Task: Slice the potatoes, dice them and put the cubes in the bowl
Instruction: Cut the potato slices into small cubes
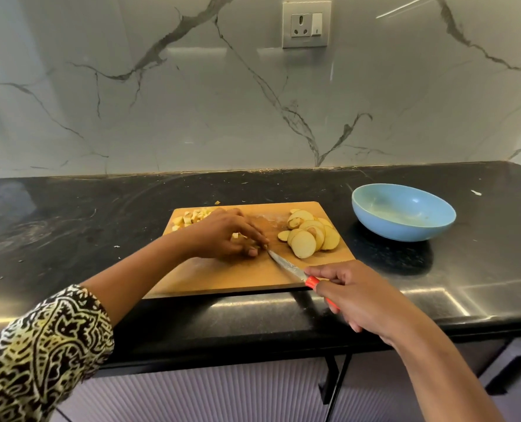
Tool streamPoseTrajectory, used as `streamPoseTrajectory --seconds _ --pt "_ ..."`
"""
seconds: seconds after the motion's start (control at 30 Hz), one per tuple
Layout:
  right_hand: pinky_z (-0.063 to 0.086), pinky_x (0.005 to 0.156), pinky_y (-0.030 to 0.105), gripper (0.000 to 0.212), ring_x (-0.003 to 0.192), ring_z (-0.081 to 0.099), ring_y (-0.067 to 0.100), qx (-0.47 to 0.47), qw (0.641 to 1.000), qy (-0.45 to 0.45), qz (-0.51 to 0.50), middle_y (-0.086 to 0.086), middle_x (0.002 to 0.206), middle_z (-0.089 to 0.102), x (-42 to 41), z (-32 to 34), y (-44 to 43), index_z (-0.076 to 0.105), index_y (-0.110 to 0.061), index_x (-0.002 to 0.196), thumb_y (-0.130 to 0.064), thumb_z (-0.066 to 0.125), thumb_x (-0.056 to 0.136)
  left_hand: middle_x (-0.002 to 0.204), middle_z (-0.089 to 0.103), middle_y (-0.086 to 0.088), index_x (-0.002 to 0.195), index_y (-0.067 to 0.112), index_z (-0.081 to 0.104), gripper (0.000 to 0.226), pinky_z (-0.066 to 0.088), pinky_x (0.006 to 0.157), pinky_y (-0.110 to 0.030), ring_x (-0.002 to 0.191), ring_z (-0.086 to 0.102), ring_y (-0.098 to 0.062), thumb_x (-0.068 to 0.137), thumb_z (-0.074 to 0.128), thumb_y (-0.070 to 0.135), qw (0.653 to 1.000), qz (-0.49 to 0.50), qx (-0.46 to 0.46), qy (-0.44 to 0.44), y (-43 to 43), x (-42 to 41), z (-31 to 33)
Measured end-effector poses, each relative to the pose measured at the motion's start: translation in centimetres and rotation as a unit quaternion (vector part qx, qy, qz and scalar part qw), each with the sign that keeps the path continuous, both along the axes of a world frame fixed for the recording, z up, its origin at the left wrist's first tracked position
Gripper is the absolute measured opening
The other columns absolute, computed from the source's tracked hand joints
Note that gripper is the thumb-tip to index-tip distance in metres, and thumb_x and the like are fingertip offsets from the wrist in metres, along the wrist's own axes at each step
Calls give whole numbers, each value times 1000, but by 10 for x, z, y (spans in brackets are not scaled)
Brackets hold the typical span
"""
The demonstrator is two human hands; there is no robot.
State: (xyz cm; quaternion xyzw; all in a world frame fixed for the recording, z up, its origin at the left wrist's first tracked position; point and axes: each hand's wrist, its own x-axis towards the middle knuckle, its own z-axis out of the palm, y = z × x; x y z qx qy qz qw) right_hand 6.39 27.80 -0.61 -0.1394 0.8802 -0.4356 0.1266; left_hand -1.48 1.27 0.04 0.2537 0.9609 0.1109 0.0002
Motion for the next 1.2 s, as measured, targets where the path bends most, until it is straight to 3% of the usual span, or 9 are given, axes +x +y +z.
streamPoseTrajectory --seconds 0.1,0.27,0.37,0.47,0.63,0.73,0.9,1.03,1.2 --pt "37 46 23 33 36 39 8 -3 1000 5 1 -4 58 53 1 -2 0 59 -39 126 -32 52 95 112 62 18 112 34 68 29 41 88 -29 105 47 -8 83 66 40 1000 8 20 22 -2 0 -1" --pt "38 46 24 36 37 41 7 14 1000 21 -6 -2 59 54 0 -3 -4 56 -40 129 -33 51 95 110 64 9 112 29 69 30 44 86 -28 101 50 -7 84 66 39 998 22 47 42 -11 9 -11" --pt "32 45 18 34 40 43 3 63 992 112 -21 -12 51 51 3 -2 -10 56 -41 128 -33 49 96 110 63 10 114 27 68 31 42 86 -21 102 50 -6 84 67 36 997 31 59 36 -15 14 -12" --pt "32 50 20 34 62 49 5 148 966 209 -30 -11 71 57 5 -4 -21 56 -38 128 -32 44 96 106 65 8 110 25 70 30 40 78 -12 96 54 -5 82 70 34 992 61 85 66 -14 18 -15" --pt "39 60 24 42 79 55 9 188 945 264 -29 -9 90 62 2 -6 -38 45 -38 138 -31 42 97 97 69 8 101 27 74 24 49 76 -22 88 58 -5 80 70 38 985 75 103 115 -7 19 -18" --pt "34 62 24 43 80 53 10 192 939 285 -27 -8 101 65 0 -7 -45 42 -37 141 -32 41 98 105 69 7 108 28 72 31 48 83 -24 94 57 -6 81 68 42 982 93 103 127 -3 18 -20" --pt "33 62 24 44 88 58 12 205 931 300 -48 -7 105 65 -3 -8 -43 41 -37 142 -32 40 99 113 66 8 116 27 68 34 42 87 -22 99 52 -3 85 64 41 985 93 69 126 1 19 -20" --pt "31 52 20 43 77 51 9 184 933 304 -58 -10 100 65 -2 -11 -37 42 -39 140 -30 41 98 111 66 6 115 23 68 32 46 88 -27 99 54 -6 86 64 38 985 101 82 111 5 20 -18" --pt "35 62 20 44 90 59 6 164 934 315 -49 -12 105 66 6 -12 -36 41 -39 141 -33 43 98 109 66 6 113 25 69 31 47 88 -28 100 55 -8 86 65 39 984 118 81 105 11 26 -17"
